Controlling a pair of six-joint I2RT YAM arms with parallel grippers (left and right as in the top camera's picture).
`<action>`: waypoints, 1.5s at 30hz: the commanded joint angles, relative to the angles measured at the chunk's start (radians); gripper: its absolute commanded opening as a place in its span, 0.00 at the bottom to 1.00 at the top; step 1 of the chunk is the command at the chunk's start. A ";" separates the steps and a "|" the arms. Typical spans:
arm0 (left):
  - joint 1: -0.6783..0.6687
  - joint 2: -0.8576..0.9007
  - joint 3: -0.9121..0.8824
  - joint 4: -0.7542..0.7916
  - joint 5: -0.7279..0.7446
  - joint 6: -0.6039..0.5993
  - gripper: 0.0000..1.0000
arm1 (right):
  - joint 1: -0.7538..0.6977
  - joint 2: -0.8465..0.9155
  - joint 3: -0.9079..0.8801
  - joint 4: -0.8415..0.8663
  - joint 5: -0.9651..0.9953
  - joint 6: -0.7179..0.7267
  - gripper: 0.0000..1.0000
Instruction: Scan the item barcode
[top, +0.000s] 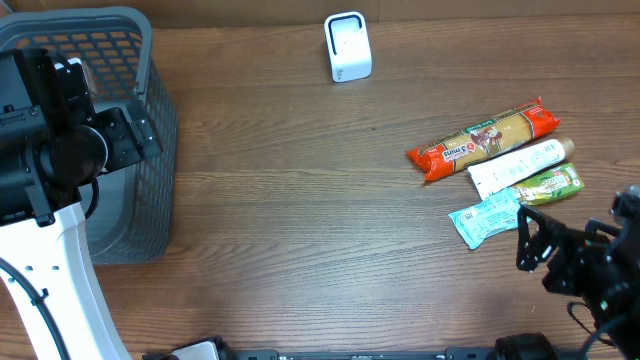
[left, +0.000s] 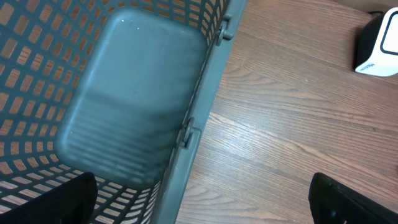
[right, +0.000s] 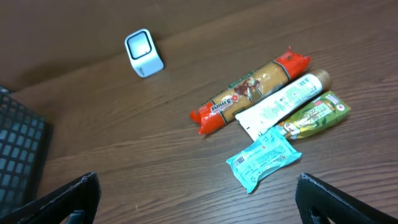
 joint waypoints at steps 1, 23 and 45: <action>0.000 0.004 0.001 0.005 0.005 -0.007 1.00 | -0.003 -0.043 0.021 0.001 0.004 -0.019 1.00; 0.000 0.004 0.001 0.005 0.005 -0.007 1.00 | -0.028 -0.322 -0.447 0.589 0.081 -0.019 1.00; 0.000 0.004 0.001 0.005 0.005 -0.007 1.00 | -0.028 -0.642 -1.101 1.297 0.084 -0.019 1.00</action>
